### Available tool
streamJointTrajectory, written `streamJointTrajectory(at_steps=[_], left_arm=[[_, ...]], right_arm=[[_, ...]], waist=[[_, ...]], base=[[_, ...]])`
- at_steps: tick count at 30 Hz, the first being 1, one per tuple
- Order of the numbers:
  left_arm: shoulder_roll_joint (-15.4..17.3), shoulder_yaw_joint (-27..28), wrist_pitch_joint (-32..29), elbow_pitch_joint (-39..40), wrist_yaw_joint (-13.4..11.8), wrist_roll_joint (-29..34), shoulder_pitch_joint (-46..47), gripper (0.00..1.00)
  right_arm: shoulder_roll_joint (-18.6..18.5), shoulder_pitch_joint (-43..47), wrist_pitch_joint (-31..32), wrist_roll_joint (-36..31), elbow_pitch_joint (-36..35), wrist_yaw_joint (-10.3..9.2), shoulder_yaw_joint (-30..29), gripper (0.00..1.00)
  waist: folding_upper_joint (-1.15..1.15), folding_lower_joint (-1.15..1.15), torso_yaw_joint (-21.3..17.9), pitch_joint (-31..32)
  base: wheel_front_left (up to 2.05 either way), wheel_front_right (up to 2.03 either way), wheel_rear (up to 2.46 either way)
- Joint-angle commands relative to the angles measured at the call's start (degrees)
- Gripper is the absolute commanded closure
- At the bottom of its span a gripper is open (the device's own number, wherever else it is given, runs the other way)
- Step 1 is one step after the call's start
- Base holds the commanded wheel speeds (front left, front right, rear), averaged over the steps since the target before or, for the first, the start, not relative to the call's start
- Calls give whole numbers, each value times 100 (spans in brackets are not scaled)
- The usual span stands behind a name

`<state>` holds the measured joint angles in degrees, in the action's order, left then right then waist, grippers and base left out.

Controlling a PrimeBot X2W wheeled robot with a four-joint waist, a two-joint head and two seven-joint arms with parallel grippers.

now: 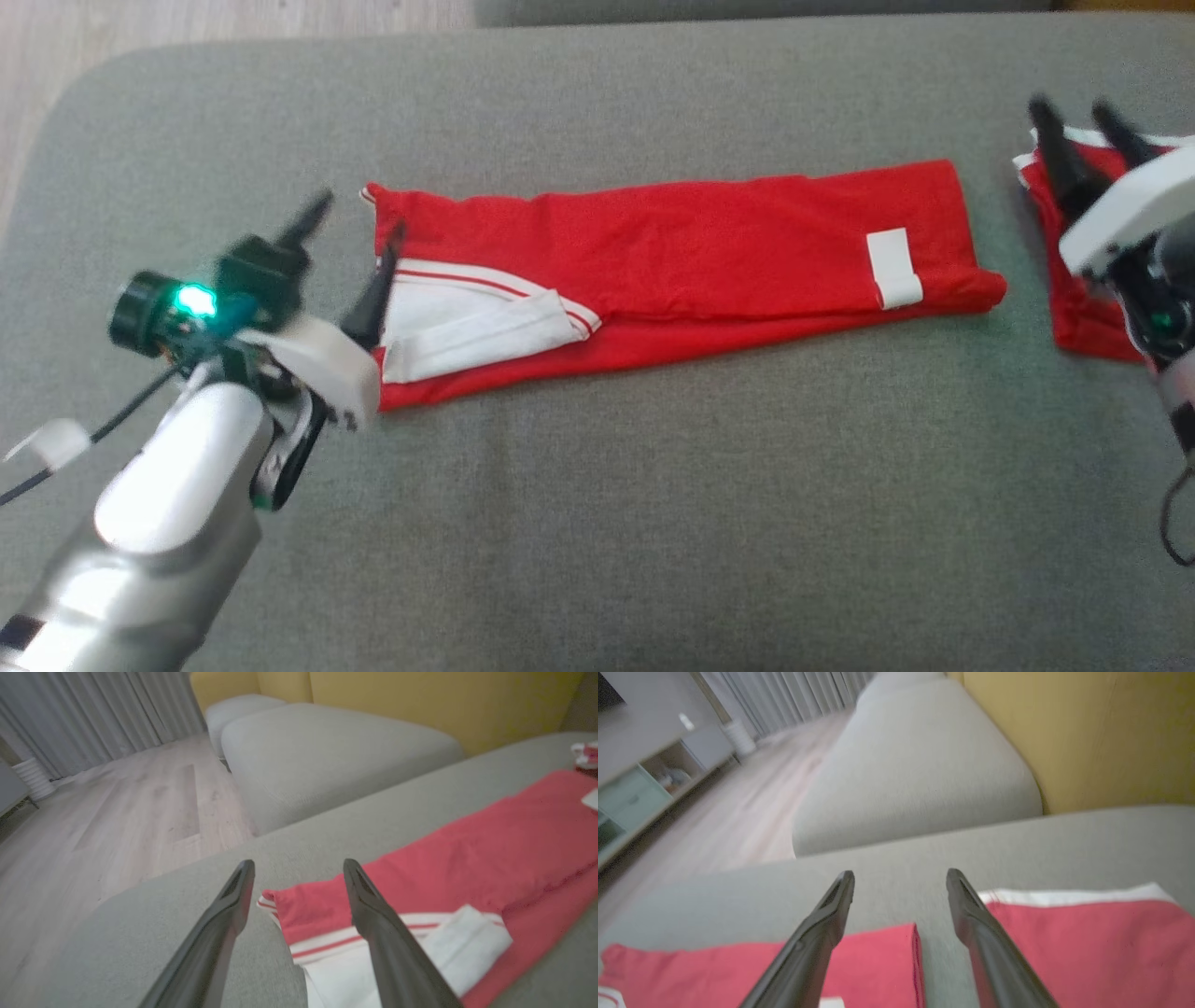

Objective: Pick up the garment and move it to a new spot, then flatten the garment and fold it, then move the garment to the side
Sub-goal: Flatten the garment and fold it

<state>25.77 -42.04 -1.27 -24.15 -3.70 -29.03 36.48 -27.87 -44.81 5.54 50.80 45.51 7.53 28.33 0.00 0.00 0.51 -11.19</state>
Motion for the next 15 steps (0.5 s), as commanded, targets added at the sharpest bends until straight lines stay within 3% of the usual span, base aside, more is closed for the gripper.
streamJointTrajectory(at_steps=[1,8,12,15], left_arm=[[116,424,247,113,-145,-93,338,0],[-299,1149,1401,309,-715,-486,-22,0],[-529,1542,1601,561,-944,-595,-514,0],[-806,1970,1622,876,-1055,-627,-1025,0]], right_arm=[[42,-144,-321,53,-245,-4,-80,0],[620,235,-1803,-206,-602,-4,-570,0],[1070,764,-2037,-821,-855,-4,-951,0],[1500,1361,-2050,-1507,-1402,-4,-1661,0]], waist=[[0,0,1,105],[0,0,18,411],[0,0,41,508],[0,0,63,538]], base=[[0,0,0],[0,0,0],[0,0,0],[0,0,0]])
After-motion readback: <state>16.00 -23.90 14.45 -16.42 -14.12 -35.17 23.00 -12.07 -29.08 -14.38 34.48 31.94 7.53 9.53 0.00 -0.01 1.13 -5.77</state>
